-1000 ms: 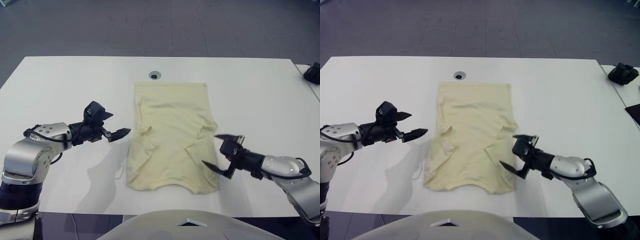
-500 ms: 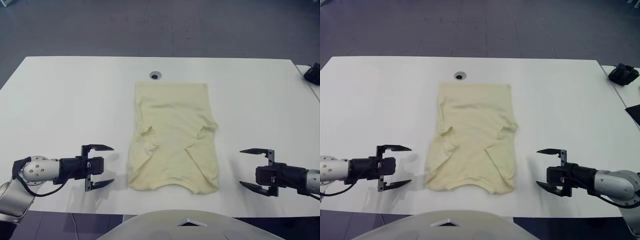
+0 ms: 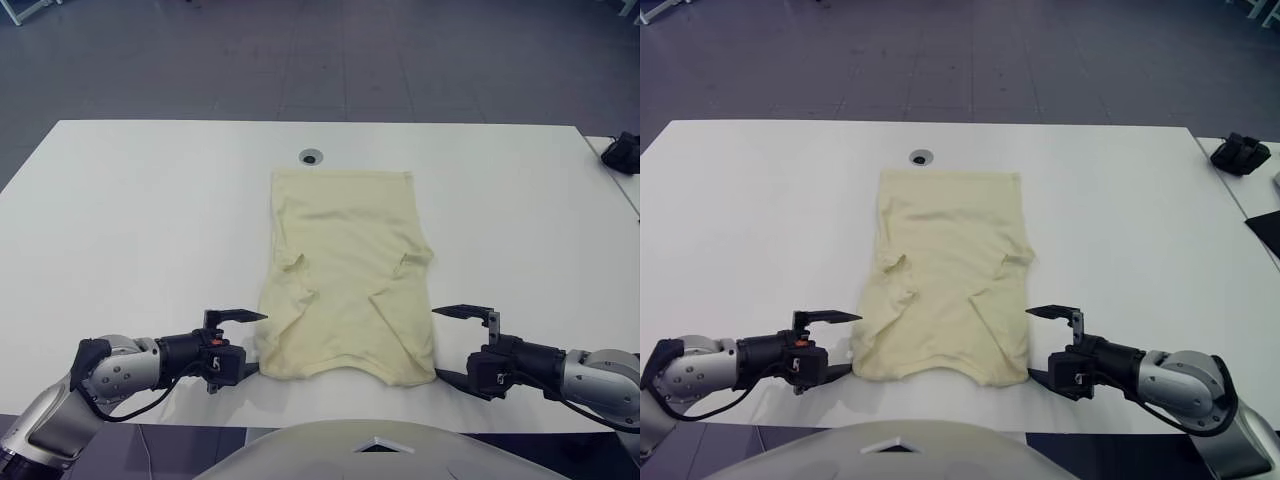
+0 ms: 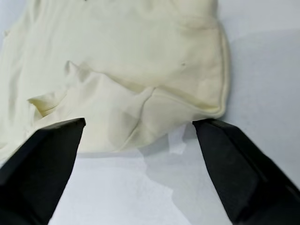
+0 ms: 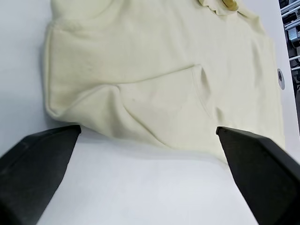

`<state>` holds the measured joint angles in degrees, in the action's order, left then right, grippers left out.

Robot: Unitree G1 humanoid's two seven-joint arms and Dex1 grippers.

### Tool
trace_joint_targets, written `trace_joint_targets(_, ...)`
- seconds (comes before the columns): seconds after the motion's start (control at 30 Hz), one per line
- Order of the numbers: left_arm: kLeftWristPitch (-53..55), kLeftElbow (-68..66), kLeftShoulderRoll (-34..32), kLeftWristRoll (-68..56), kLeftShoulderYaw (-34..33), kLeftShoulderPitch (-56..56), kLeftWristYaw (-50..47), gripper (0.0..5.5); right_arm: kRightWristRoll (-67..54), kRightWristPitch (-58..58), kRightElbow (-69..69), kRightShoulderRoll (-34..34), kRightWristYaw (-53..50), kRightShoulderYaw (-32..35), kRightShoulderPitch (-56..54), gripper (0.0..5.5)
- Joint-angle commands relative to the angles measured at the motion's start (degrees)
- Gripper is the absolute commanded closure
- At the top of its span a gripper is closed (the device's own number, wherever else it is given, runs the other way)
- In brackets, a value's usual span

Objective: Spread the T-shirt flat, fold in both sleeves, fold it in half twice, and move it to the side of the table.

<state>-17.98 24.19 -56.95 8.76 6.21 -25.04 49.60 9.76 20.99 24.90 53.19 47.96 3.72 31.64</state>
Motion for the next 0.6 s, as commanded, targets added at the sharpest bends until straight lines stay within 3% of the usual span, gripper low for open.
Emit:
trace_joint_targets(0.03, 1.9, -2.5, -1.7, 4.8, 3.0, -1.0, 2.7, 2.20, 0.9, -2.3, 1.3, -0.9, 0.0, -1.9, -0.3, 0.78)
trace_joint_targets(0.6, 3.1, -3.1, -0.1, 6.5, 6.8, 1.7, 1.9, 5.49, 0.6, -2.5, 1.6, 0.0, 0.4, -3.8, -0.6, 3.80)
